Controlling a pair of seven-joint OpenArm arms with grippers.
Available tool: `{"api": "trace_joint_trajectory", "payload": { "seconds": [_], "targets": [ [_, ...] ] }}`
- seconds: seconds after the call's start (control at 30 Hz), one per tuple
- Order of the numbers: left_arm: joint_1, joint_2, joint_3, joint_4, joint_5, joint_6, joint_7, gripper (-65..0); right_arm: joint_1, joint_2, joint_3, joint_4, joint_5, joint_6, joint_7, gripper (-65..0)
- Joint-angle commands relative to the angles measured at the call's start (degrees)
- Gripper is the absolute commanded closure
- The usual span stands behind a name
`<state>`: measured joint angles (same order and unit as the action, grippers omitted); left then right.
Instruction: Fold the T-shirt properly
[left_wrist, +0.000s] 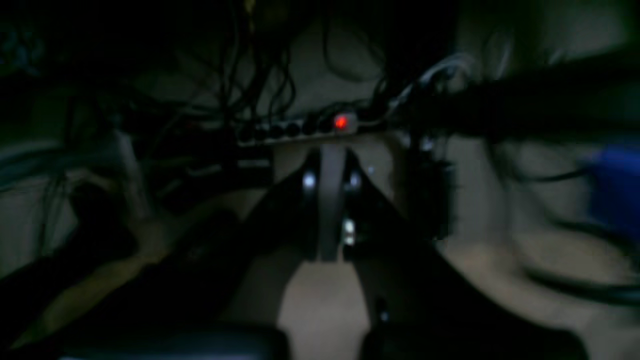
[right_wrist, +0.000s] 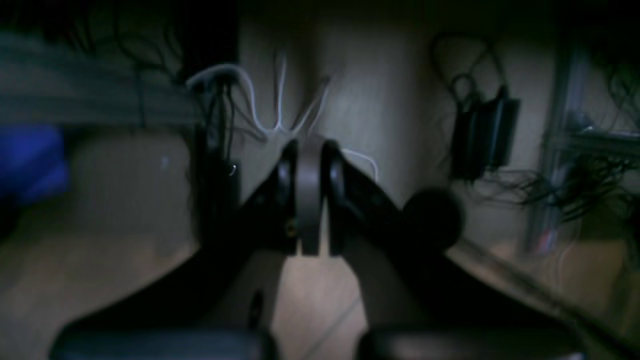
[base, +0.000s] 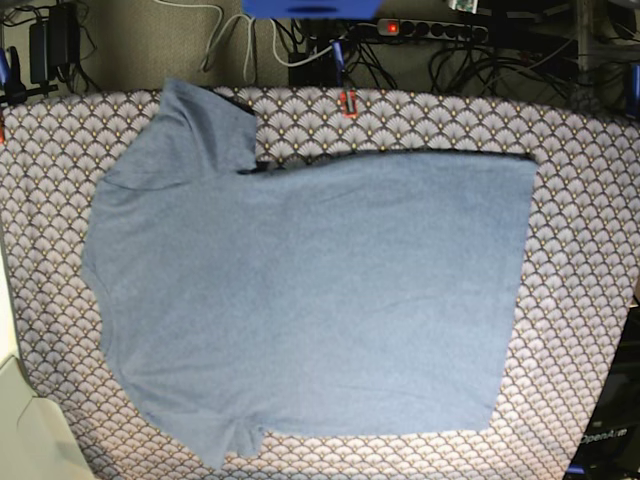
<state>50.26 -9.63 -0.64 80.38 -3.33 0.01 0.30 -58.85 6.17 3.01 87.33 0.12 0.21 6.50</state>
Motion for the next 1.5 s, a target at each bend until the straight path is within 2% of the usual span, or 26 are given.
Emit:
{"api": "trace_joint_trajectory", "payload": {
  "seconds": [0.0,0.2,0.3,0.37,0.4,0.5,0.57,0.67,0.8,0.97,1.1,1.27,1.47],
  "targets": [
    [1.83,-0.97,-1.42,5.20,-1.37,0.21,-0.34,-0.3,-2.64,0.46,1.08,4.76,0.19,0.10,1.98,0.0],
    [4.47,-1.14,-10.04,29.73,-11.30,-0.23,13.64,-0.4,-8.01,0.37,4.69,25.51,0.19,0.10,1.89,0.0],
    [3.67,-1.23,-14.34,35.71,-15.08,-0.23,19.88,-1.0,-7.13,0.37,4.77,28.14,0.19,0.10,1.89,-6.8],
    [0.69,-1.32,-15.31,35.71,-18.25,-0.32,21.73,-6.1,-4.05,0.37,4.60,27.70,0.19,0.10,1.89,-14.9],
    [-0.63,-1.32,-15.84,35.36,-19.57,-0.32,22.52,-10.8,-2.73,0.37,4.51,27.09,0.19,0.10,1.89,-19.0],
    [-3.10,-1.14,-16.89,35.18,-23.00,-0.32,26.21,-22.8,0.70,0.29,4.51,26.65,0.28,0.10,1.89,-26.7],
    [-4.15,-1.23,-16.89,35.18,-24.93,-0.32,27.27,-27.0,2.54,-0.24,4.42,26.56,0.36,0.10,1.89,-28.5],
    [-5.64,-1.23,-16.81,35.09,-27.30,-0.32,27.79,-30.6,5.88,-0.77,4.42,26.03,3.97,0.19,1.01,-30.6],
    [-6.79,-1.23,-16.72,35.09,-28.97,-0.32,27.88,-32.3,10.63,-0.77,4.34,25.33,11.88,0.54,-8.04,-33.0],
    [-6.88,-1.23,-16.72,35.09,-28.89,-0.32,27.88,-32.3,15.11,-0.77,6.71,25.24,24.98,9.86,-22.72,-32.8],
    [-6.88,-1.23,-16.81,35.09,-28.45,-0.32,27.88,-32.3,17.66,-0.86,8.56,25.24,29.99,11.53,-30.02,-32.7],
    [-7.58,-1.23,-16.81,35.09,-28.36,-0.14,27.88,-32.3,19.77,-0.86,11.02,22.43,32.80,14.08,-32.39,-32.6],
    [-8.11,-1.23,-16.81,35.09,-28.36,0.12,27.88,-32.3,20.74,-0.77,11.28,17.07,32.80,14.25,-32.30,-32.6]
  ]
}}
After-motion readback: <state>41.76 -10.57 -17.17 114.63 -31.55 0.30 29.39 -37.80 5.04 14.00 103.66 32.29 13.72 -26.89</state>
